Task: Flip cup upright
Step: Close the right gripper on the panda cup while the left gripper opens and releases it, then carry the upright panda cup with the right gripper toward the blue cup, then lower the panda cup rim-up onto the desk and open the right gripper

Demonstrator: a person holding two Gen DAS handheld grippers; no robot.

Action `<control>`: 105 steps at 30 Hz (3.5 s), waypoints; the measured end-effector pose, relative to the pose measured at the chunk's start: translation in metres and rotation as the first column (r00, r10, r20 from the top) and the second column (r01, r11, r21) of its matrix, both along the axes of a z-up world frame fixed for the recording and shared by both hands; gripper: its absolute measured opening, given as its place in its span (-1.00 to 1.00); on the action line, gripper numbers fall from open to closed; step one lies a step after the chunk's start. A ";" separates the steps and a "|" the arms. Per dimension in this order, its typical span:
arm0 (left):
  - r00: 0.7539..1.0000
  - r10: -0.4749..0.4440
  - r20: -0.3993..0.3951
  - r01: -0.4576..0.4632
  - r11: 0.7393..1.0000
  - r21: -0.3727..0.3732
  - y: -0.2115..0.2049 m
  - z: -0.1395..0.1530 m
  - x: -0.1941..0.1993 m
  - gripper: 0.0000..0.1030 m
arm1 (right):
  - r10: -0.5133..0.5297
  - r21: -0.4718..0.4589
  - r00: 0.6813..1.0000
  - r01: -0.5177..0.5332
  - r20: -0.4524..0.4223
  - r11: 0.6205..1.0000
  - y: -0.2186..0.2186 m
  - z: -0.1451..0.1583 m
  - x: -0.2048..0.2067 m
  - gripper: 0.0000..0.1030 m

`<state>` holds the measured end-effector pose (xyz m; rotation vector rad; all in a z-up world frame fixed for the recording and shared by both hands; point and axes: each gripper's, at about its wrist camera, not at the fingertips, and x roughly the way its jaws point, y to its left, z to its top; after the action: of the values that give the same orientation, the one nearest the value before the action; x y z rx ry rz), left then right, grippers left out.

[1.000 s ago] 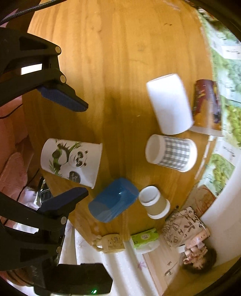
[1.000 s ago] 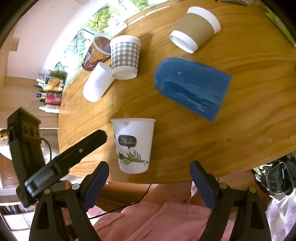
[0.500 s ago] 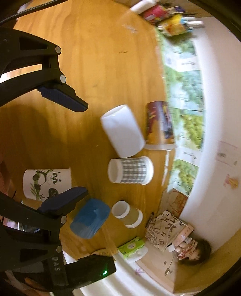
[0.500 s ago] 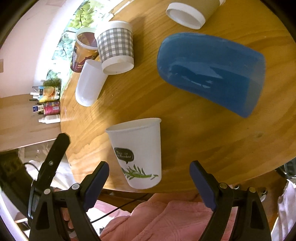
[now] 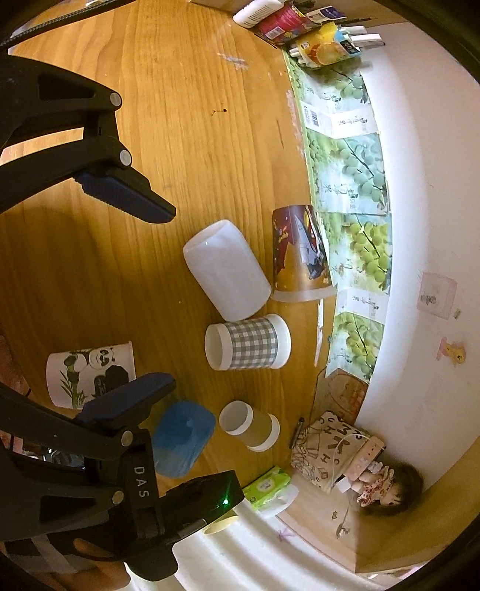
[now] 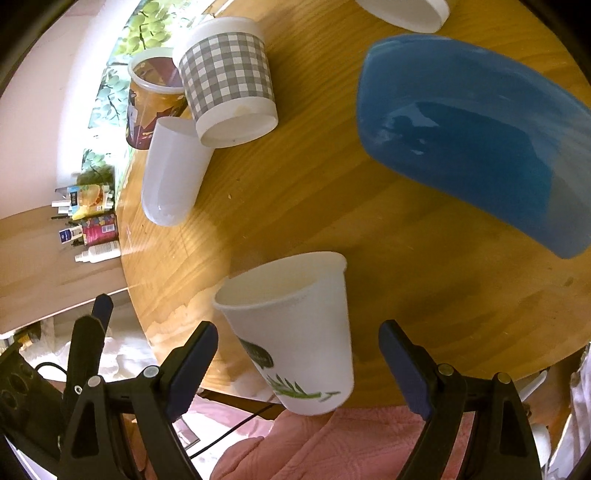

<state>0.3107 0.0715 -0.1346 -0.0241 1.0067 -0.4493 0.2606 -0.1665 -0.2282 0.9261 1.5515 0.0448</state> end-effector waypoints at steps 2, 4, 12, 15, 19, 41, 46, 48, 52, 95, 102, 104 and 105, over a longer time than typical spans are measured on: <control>1.000 0.002 -0.008 -0.002 1.000 0.000 0.003 -0.001 0.002 0.66 | -0.001 -0.010 1.000 0.001 0.001 1.000 0.002 -0.001 0.003 0.74; 1.000 0.004 -0.014 -0.004 1.000 0.002 0.006 -0.002 0.003 0.66 | 0.003 -0.037 1.000 -0.003 -0.002 0.999 0.004 -0.002 0.006 0.74; 0.999 -0.003 -0.045 0.004 1.000 0.008 0.011 -0.008 0.009 0.66 | 0.001 -0.035 1.000 -0.001 -0.016 0.999 0.006 -0.007 0.010 0.65; 0.999 -0.016 -0.045 0.017 1.000 0.013 0.010 -0.008 0.010 0.66 | -0.006 -0.033 1.000 0.005 -0.028 0.999 0.005 -0.010 0.011 0.59; 0.999 -0.030 -0.043 0.030 0.999 0.011 0.010 -0.008 0.011 0.66 | -0.012 -0.030 0.999 0.011 -0.033 0.999 0.005 -0.011 0.013 0.51; 0.998 -0.016 -0.062 0.018 1.000 0.021 0.009 -0.010 -0.001 0.66 | 0.025 -0.044 0.995 -0.020 0.096 0.999 0.010 0.007 0.017 0.38; 0.998 -0.007 -0.058 0.008 1.000 0.024 0.007 -0.009 -0.011 0.66 | 0.040 -0.059 0.985 -0.030 0.170 0.998 0.010 0.019 0.014 0.38; 0.999 -0.004 -0.053 0.006 1.000 0.024 0.006 -0.007 -0.016 0.66 | 0.043 -0.064 0.979 -0.030 0.201 0.998 0.009 0.023 0.014 0.38; 0.999 0.007 -0.045 -0.006 1.000 0.025 0.005 -0.007 -0.027 0.66 | 0.049 -0.074 0.964 -0.030 0.262 0.997 0.006 0.030 0.009 0.38; 0.996 0.086 0.021 -0.088 0.992 0.089 0.019 0.011 -0.124 0.66 | 0.252 -0.382 0.561 0.125 0.789 0.916 0.014 0.075 -0.083 0.38; 0.996 0.093 0.015 -0.094 0.987 0.129 0.024 0.009 -0.122 0.66 | 0.274 -0.408 0.532 0.150 0.801 0.901 0.022 0.060 -0.086 0.38; 0.996 0.094 0.012 -0.095 0.986 0.136 0.025 0.009 -0.121 0.66 | 0.269 -0.401 0.527 0.152 0.806 0.903 0.023 0.057 -0.083 0.38; 0.996 0.093 0.010 -0.094 0.986 0.141 0.025 0.008 -0.120 0.66 | 0.266 -0.399 0.527 0.155 0.807 0.904 0.024 0.056 -0.082 0.38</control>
<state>0.1909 0.0964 -0.1263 0.0562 1.0277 -0.2912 0.1783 -0.1429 -0.1719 0.3575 0.5885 0.1747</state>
